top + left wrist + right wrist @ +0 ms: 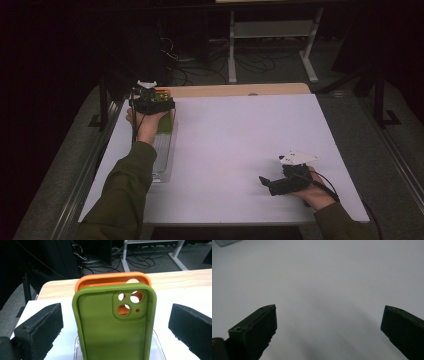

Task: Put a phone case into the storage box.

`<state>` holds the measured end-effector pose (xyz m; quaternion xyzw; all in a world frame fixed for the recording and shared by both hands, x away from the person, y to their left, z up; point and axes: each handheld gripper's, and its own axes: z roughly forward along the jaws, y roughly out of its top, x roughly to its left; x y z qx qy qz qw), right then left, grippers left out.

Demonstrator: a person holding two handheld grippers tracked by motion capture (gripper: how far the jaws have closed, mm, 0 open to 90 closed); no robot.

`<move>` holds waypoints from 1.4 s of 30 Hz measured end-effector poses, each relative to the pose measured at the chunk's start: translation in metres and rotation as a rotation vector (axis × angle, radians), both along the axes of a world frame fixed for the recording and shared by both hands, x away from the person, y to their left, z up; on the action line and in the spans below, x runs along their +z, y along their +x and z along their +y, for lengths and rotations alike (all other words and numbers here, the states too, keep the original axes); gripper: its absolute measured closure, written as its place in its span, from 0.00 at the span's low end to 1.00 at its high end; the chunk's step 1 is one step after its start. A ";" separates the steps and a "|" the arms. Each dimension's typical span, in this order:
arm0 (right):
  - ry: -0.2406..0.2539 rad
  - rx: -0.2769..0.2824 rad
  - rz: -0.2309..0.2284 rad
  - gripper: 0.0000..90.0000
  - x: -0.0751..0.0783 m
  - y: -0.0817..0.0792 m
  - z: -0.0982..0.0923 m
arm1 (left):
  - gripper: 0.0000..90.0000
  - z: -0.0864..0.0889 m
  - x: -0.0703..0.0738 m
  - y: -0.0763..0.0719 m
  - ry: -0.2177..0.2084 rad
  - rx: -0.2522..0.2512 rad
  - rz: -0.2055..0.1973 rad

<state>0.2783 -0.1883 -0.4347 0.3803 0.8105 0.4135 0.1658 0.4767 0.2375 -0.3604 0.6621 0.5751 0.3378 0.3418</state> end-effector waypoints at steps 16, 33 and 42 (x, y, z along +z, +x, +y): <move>0.002 0.007 -0.001 0.00 0.003 -0.001 0.001 | 0.00 0.010 0.030 -0.042 -0.031 -0.262 0.029; 0.005 0.019 -0.002 0.00 0.004 -0.001 -0.001 | 0.00 0.003 0.025 -0.081 -0.048 -0.517 0.045; 0.005 0.048 0.002 0.00 0.009 -0.002 -0.002 | 0.00 -0.003 0.016 -0.101 -0.064 -0.633 0.065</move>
